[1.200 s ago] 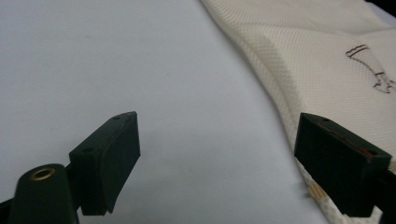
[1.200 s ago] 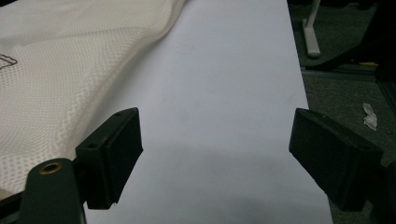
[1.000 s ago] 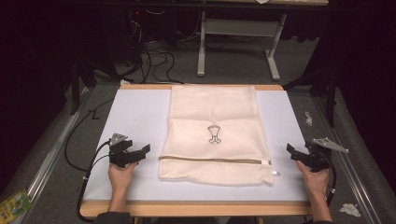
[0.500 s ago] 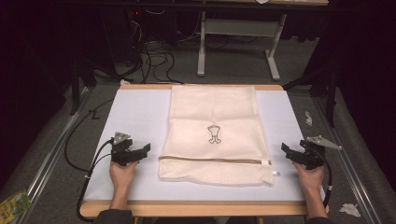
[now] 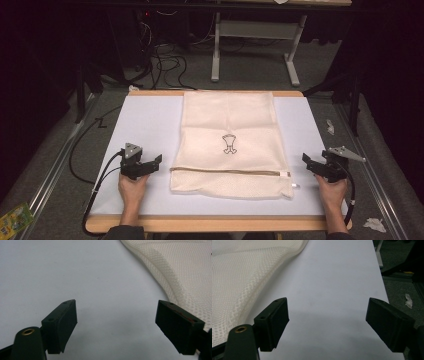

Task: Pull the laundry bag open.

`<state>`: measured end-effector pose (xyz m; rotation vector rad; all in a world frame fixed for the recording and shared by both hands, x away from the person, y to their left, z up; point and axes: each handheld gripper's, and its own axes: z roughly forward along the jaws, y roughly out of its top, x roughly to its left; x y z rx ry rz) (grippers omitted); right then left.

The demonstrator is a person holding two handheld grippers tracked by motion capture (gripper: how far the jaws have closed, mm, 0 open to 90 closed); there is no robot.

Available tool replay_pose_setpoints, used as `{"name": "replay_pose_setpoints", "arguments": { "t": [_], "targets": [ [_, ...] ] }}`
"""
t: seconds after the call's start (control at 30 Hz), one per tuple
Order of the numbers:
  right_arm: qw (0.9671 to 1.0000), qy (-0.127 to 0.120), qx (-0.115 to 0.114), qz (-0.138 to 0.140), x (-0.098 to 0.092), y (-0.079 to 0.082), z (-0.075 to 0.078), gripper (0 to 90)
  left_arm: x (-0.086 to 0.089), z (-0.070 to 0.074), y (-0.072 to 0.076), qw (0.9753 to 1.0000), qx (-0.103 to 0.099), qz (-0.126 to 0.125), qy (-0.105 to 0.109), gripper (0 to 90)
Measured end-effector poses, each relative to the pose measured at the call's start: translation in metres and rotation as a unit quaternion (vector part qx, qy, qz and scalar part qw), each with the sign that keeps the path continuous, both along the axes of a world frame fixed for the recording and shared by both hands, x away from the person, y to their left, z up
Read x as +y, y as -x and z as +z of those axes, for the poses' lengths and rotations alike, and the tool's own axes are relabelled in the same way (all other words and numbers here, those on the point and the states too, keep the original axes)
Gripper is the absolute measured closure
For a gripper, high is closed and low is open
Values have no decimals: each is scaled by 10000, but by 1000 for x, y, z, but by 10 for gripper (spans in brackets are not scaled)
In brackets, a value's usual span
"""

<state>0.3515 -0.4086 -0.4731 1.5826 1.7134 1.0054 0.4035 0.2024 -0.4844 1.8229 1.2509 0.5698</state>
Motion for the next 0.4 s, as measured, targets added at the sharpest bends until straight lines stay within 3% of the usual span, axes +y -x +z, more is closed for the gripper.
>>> {"name": "replay_pose_setpoints", "arguments": {
  "t": [0.03, 0.13, 0.4],
  "targets": [
    [9999, 142, -36, 23, 3, 1, 0, 192, -1, 0, 1, 10000, -21, -24, -5, 192],
    [9996, 265, -115, 35, 6, 3, 0, 201, -1, 0, 1, 10000, -40, -49, -23, 192],
    [9996, 278, -100, 15, 7, 3, 0, 219, -1, 0, 2, 10000, -48, -71, -35, 189]
  ]
}}
